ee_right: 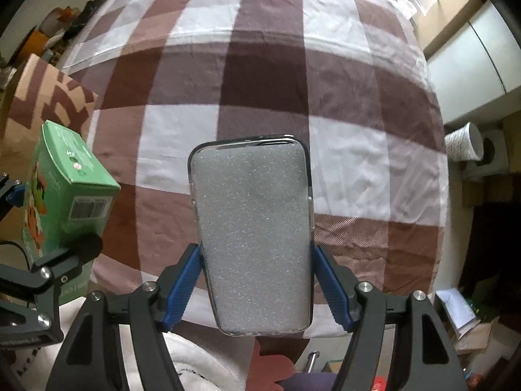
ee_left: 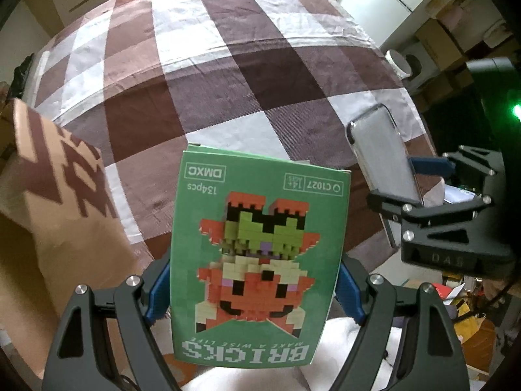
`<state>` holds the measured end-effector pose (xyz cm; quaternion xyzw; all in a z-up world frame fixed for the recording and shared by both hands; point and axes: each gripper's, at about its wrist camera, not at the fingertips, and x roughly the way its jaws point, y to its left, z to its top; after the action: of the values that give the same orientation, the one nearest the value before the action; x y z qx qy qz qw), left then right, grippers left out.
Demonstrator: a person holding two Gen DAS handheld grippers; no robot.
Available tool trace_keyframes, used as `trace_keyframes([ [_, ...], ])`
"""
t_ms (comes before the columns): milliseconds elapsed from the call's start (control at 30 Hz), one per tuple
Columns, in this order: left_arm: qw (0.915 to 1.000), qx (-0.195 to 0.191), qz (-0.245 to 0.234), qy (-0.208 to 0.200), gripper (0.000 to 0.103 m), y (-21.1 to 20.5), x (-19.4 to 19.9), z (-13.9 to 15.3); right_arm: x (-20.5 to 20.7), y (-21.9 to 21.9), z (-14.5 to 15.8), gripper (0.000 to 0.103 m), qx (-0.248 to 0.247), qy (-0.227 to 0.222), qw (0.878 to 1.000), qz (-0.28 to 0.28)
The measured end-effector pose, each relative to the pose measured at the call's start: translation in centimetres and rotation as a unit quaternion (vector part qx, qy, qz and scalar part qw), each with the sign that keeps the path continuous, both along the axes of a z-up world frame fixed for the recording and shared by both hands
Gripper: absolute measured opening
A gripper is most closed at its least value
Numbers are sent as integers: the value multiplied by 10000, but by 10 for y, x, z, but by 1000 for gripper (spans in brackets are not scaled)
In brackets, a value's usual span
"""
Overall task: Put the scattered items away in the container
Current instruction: 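Lift and carry the BRICKS box and phone case over the cardboard box with both tools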
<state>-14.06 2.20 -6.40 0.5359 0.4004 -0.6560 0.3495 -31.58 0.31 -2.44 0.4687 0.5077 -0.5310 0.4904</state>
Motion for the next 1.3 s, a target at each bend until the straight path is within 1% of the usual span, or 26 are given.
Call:
trace_keyframes([
  [67,10000,-37,21,14,83,3,4,8,27,-7,2,72,-54,2,9999,122],
  [167,9999,-152,62,-1,83,6,11,21,44,-6,14,72,-178,24,9993,324],
  [267,9995,-266,140,14,83,8,21,34,53,-9,23,72,-251,41,9984,504],
  [400,9990,-352,288,40,83,9,34,46,69,-13,26,72,-313,21,9968,735],
  [767,9945,-579,841,241,83,5,83,83,117,-29,51,72,-551,8,9889,1378],
  [933,9904,-708,1136,335,83,-2,104,97,143,-36,65,72,-643,-69,9832,1709],
  [1133,9847,-809,1494,381,83,-7,131,106,178,-39,80,72,-714,-160,9736,2161],
  [1167,9840,-829,1528,395,83,-8,137,107,184,-39,81,72,-721,-168,9716,2248],
  [1200,9856,-837,1403,444,83,-8,141,108,190,-40,83,72,-725,-174,9696,2330],
  [1300,9820,-858,1626,442,83,-6,159,109,207,-40,83,72,-705,-192,9641,2555],
])
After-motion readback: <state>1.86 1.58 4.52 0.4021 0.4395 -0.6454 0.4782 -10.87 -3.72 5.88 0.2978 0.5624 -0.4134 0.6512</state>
